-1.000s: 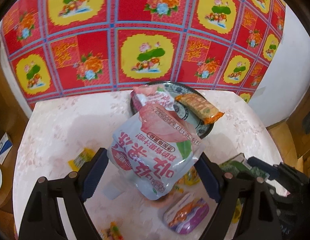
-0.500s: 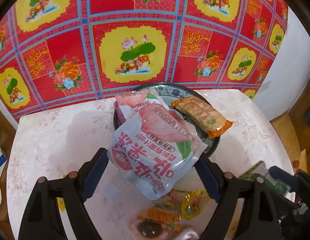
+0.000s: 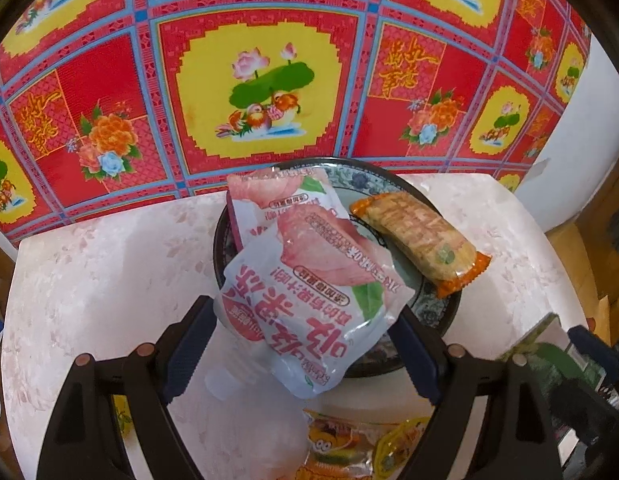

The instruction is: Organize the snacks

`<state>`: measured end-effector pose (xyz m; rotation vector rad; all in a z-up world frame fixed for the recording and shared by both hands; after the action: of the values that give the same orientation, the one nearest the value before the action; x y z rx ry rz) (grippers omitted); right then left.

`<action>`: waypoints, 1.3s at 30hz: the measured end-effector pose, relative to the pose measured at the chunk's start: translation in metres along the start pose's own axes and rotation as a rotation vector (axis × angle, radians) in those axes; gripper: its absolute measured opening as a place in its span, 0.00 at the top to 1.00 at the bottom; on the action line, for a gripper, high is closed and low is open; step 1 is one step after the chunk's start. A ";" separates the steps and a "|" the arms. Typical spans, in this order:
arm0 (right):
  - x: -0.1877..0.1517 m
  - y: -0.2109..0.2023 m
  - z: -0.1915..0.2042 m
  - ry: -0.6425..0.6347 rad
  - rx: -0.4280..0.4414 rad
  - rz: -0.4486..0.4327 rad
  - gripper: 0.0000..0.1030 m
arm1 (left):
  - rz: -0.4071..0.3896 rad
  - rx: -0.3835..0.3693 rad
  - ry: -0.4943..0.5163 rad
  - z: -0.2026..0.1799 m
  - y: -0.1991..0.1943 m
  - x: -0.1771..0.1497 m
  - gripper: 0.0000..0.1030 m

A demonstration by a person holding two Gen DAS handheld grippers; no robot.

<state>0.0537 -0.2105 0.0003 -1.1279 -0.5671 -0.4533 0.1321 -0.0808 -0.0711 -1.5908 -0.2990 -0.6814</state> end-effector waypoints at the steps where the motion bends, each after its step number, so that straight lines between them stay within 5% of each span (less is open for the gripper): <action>1: 0.002 0.001 0.000 -0.001 -0.001 0.000 0.61 | 0.002 -0.001 0.000 0.000 0.002 0.000 0.13; 23: 0.044 0.047 -0.007 -0.022 -0.012 0.016 0.61 | -0.013 -0.016 0.070 0.000 -0.005 -0.009 0.07; 39: 0.081 0.111 -0.007 0.007 0.005 0.091 0.61 | -0.031 -0.037 0.016 0.008 -0.018 -0.002 0.07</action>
<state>0.1844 -0.1807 -0.0294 -1.1424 -0.5081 -0.3766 0.1220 -0.0698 -0.0577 -1.6185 -0.3011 -0.7268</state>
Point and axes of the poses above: each gripper's, at about its wrist camera, not at the fingertips, and y roughly the way its jaws point, z to its left, x to its top, the point moved 6 cm from there along y, roughly the way its jaws point, and after that the axes turned 6 degrees about y, right-handed, at the moved point
